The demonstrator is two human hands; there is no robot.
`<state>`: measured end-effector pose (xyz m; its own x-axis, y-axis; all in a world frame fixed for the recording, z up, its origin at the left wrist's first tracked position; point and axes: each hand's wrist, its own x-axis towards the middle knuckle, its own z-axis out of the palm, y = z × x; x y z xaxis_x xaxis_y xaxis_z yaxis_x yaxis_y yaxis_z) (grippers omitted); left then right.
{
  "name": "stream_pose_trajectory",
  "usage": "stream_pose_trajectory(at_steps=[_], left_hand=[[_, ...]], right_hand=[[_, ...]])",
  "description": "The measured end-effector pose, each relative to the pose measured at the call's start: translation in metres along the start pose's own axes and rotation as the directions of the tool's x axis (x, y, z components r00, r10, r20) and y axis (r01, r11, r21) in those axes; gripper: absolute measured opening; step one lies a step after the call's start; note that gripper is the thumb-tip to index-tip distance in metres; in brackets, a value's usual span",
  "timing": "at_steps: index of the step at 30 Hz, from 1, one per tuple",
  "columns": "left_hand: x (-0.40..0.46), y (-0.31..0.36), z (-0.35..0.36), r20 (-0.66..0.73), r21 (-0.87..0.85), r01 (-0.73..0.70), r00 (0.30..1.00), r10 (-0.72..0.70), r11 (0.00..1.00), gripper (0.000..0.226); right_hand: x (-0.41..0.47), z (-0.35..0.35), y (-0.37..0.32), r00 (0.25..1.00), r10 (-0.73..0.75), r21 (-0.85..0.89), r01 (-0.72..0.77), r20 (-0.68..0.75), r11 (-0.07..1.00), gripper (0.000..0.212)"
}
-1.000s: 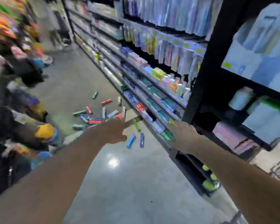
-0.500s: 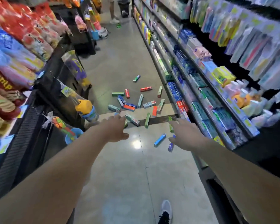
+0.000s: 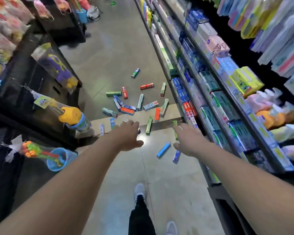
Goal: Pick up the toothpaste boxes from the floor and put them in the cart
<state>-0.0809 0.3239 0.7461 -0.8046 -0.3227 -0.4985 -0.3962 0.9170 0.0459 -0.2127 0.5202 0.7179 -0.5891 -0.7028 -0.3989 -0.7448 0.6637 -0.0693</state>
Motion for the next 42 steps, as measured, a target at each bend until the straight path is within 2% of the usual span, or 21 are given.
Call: stream_pose_trajectory(at_steps=[4,6,10,13,17,20,24,28,31,36,40,42], left_hand=[[0.080,-0.010,0.000,0.031,-0.005,-0.077,0.997,0.077,0.997,0.076],[0.129,-0.015,0.002,0.047,-0.008,-0.118,0.992,0.118,0.993,0.070],[0.207,-0.015,0.021,0.097,0.072,-0.198,0.977,0.190,0.978,0.070],[0.275,-0.009,0.057,0.119,0.107,-0.267,0.960,0.254,0.958,0.072],[0.359,0.003,0.132,0.186,0.155,-0.325,0.937,0.295,0.933,0.074],[0.417,0.010,0.207,0.183,0.241,-0.346,0.934,0.308,0.907,0.074],[0.478,0.027,0.316,0.230,0.235,-0.354,0.925,0.302,0.905,0.080],[0.534,0.044,0.426,0.213,0.228,-0.358,0.926,0.312,0.905,0.078],[0.569,0.060,0.495,0.212,0.214,-0.349,0.928,0.306,0.912,0.080],[0.623,0.079,0.574,0.226,0.147,-0.266,0.947,0.229,0.953,0.082],[0.638,0.091,0.608,0.199,0.103,-0.204,0.963,0.181,0.974,0.077],[0.638,0.093,0.621,0.179,0.094,-0.198,0.968,0.179,0.976,0.080]], right_hand=[[0.054,0.010,0.014,0.996,0.076,0.023,-0.077,0.045,0.997,0.050],[0.087,0.018,0.025,0.986,0.146,0.010,-0.147,0.086,0.989,0.047],[0.138,0.049,0.047,0.955,0.234,-0.003,-0.237,0.181,0.972,0.063],[0.184,0.085,0.068,0.939,0.273,0.023,-0.284,0.210,0.959,0.064],[0.249,0.160,0.099,0.928,0.295,0.026,-0.308,0.229,0.951,0.059],[0.293,0.238,0.119,0.925,0.286,0.010,-0.298,0.249,0.954,0.061],[0.337,0.353,0.143,0.914,0.309,0.026,-0.327,0.263,0.945,0.064],[0.380,0.471,0.160,0.878,0.395,0.032,-0.418,0.269,0.908,0.070],[0.409,0.548,0.169,0.838,0.467,0.126,-0.515,0.285,0.848,0.071],[0.443,0.636,0.184,0.769,0.553,0.158,-0.619,0.321,0.769,0.086],[0.460,0.673,0.185,0.722,0.578,0.237,-0.680,0.379,0.694,0.094],[0.463,0.686,0.182,0.707,0.606,0.273,-0.703,0.364,0.657,0.097]])
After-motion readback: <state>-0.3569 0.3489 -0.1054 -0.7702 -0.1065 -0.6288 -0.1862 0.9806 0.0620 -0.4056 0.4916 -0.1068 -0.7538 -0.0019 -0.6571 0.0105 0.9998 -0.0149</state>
